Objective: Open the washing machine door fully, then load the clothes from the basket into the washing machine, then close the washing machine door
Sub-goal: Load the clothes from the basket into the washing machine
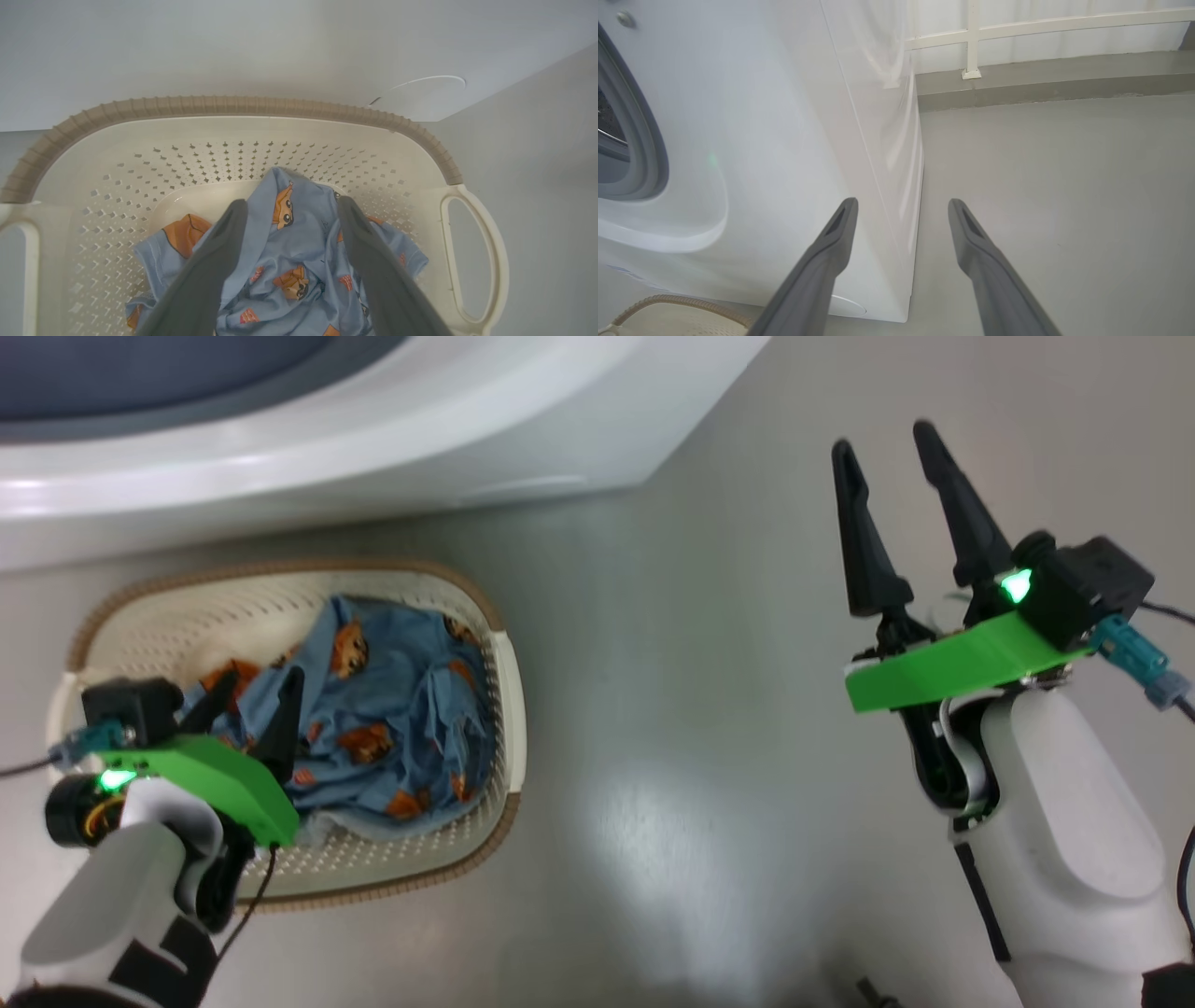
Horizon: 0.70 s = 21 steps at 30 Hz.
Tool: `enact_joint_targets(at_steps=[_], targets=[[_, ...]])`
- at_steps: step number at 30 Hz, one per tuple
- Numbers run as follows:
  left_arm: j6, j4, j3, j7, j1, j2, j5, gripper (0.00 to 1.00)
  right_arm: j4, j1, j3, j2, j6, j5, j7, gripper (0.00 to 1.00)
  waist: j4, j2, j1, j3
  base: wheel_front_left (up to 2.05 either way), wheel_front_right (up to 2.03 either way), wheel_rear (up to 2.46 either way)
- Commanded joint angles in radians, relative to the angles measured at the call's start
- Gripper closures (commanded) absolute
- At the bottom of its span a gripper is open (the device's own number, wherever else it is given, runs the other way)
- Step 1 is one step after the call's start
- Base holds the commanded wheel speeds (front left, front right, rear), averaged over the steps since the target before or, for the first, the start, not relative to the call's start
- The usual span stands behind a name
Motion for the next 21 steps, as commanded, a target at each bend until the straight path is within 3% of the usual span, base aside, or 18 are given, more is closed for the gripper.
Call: enact_joint_targets(at_steps=[1, 11, 21], targets=[[-0.003, 0.010, 0.003, 0.005, -0.022, 0.046, -0.019, 0.00, -0.027, -0.005, 0.020, 0.010, 0.006, -0.001, -0.008, 0.00, -0.010, 0.0000, 0.0000, 0.108, 0.00, 0.00, 0.00], [-0.003, 0.119, -0.134, 0.101, -0.152, 0.079, -0.138, 0.00, -0.057, -0.062, 0.039, 0.010, 0.006, -0.012, -0.008, 0.00, -0.027, 0.0000, 0.0000, 0.246, 0.00, 0.00, 0.00], [-0.003, 0.207, -0.218, 0.184, -0.218, 0.116, -0.210, 0.00, -0.094, -0.061, 0.057, 0.010, 0.006, -0.005, -0.008, 0.00, -0.064, 0.0000, 0.0000, 0.314, 0.00, 0.00, 0.00]])
